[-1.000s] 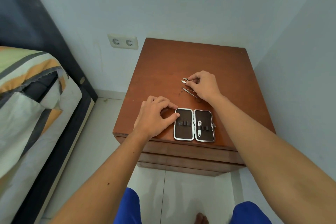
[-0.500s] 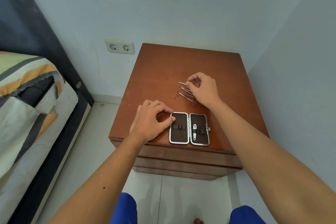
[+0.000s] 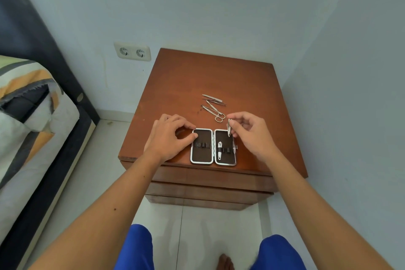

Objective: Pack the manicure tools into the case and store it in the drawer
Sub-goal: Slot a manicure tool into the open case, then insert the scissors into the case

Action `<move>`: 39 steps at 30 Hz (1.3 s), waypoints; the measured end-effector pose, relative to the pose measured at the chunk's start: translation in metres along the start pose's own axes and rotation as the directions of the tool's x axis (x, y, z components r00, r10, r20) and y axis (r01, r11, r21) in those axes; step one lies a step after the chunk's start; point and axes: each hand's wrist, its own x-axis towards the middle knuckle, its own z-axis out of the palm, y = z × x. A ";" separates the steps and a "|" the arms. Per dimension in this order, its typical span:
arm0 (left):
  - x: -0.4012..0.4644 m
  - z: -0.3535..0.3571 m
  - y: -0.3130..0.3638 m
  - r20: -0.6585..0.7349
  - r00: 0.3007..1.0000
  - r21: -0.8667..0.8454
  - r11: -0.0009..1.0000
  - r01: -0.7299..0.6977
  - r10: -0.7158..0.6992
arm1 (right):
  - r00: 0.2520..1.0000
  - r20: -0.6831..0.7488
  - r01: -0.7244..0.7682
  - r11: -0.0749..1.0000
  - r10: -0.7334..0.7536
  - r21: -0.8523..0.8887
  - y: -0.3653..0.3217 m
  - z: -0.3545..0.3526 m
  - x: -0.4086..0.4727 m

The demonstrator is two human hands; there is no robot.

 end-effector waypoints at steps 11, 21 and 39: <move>-0.001 0.000 0.002 0.002 1.000 -0.005 1.000 0.011 -0.011 | 0.997 0.063 0.052 0.974 -0.039 -0.220 0.010 0.000 -0.022; -0.001 0.000 0.001 0.007 1.000 -0.011 1.000 0.009 -0.009 | 0.961 0.228 0.239 0.880 -0.155 -0.410 0.018 -0.012 -0.038; -0.001 0.001 0.001 0.019 1.000 0.012 1.000 0.009 -0.009 | 0.990 -0.134 -0.082 0.922 0.033 -0.378 0.007 0.021 0.033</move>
